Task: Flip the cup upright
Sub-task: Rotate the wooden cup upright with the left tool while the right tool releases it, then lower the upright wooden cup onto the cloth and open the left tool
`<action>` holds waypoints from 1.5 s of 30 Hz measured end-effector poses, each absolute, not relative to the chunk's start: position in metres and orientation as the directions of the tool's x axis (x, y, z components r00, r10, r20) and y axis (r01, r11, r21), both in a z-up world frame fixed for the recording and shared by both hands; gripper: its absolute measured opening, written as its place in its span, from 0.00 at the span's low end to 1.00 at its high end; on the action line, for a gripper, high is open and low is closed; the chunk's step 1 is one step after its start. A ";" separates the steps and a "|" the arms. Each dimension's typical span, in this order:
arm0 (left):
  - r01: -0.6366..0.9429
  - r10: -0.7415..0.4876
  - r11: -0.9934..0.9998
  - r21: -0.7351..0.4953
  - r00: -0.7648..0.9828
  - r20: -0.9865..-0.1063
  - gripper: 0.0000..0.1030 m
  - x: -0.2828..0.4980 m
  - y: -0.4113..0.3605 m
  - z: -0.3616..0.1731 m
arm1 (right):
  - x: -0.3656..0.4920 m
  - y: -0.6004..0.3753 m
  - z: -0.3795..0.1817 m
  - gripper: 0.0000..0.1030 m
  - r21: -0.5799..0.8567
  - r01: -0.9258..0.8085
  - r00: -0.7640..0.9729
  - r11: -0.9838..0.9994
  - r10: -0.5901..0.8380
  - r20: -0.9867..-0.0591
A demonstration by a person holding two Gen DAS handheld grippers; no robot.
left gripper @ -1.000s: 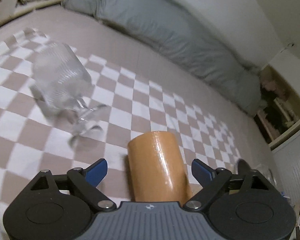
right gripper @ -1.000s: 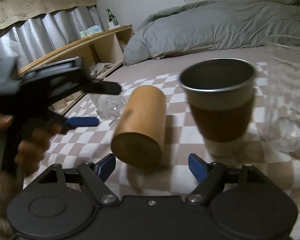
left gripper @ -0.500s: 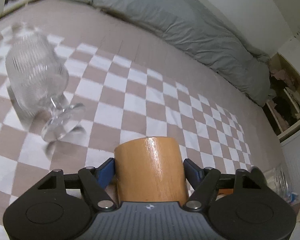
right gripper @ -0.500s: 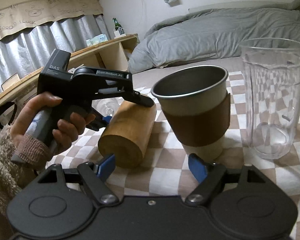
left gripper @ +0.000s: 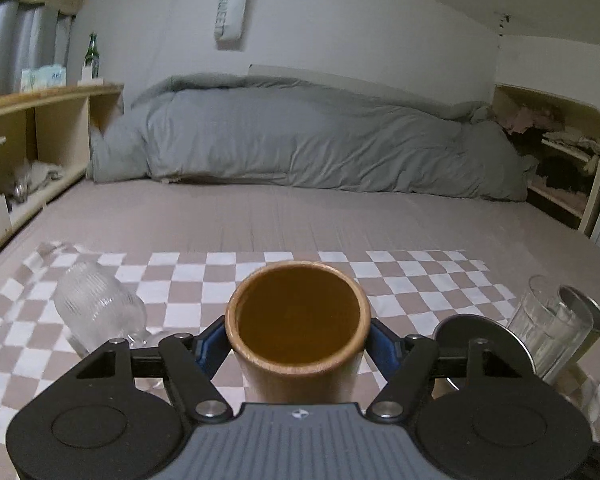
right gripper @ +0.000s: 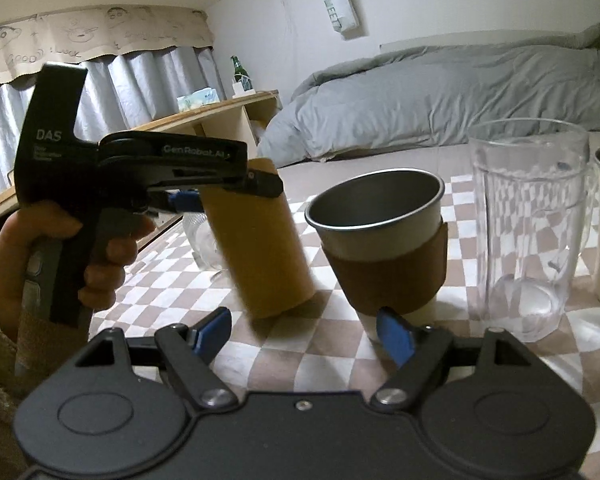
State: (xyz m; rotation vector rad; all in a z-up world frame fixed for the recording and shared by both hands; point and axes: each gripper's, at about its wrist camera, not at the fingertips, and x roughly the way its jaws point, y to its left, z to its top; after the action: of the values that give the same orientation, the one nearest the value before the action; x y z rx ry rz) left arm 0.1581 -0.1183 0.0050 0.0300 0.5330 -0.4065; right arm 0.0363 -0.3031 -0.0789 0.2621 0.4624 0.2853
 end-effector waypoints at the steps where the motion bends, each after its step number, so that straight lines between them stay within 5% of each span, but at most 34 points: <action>1: 0.384 -0.364 0.921 -0.065 0.788 -0.497 0.70 0.157 -0.119 0.005 | 0.036 -0.304 -0.078 0.78 0.309 -0.209 0.859 0.928 0.325 -0.396; 12: 0.407 -0.318 0.911 0.065 0.795 -0.516 0.69 0.140 -0.133 0.001 | 0.034 -0.308 -0.078 0.78 0.305 -0.194 0.870 0.932 0.307 -0.386; 25: 0.449 -0.367 0.893 0.037 0.771 -0.521 0.69 0.128 -0.144 0.000 | 0.032 -0.305 -0.079 0.77 0.299 -0.201 0.868 0.933 0.311 -0.386; 33: 0.453 -0.385 0.891 0.003 0.760 -0.523 0.69 0.124 -0.141 -0.002 | 0.031 -0.281 -0.087 0.49 0.234 -0.338 0.872 0.912 0.397 -0.287; 39: 0.454 -0.383 0.891 0.006 0.761 -0.524 0.69 0.124 -0.142 -0.001 | 0.047 -0.251 -0.101 0.39 0.090 -0.291 0.900 0.952 0.304 -0.313; 45: 0.452 -0.380 0.892 0.014 0.766 -0.519 0.69 0.123 -0.144 -0.003 | 0.061 -0.249 -0.108 0.39 0.069 -0.247 0.908 0.966 0.256 -0.332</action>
State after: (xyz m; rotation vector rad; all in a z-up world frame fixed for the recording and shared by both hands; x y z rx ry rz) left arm 0.1227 -0.1442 -0.0029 0.1416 0.5321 -0.4537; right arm 0.0613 -0.2489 -0.1084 0.0254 0.3459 0.2597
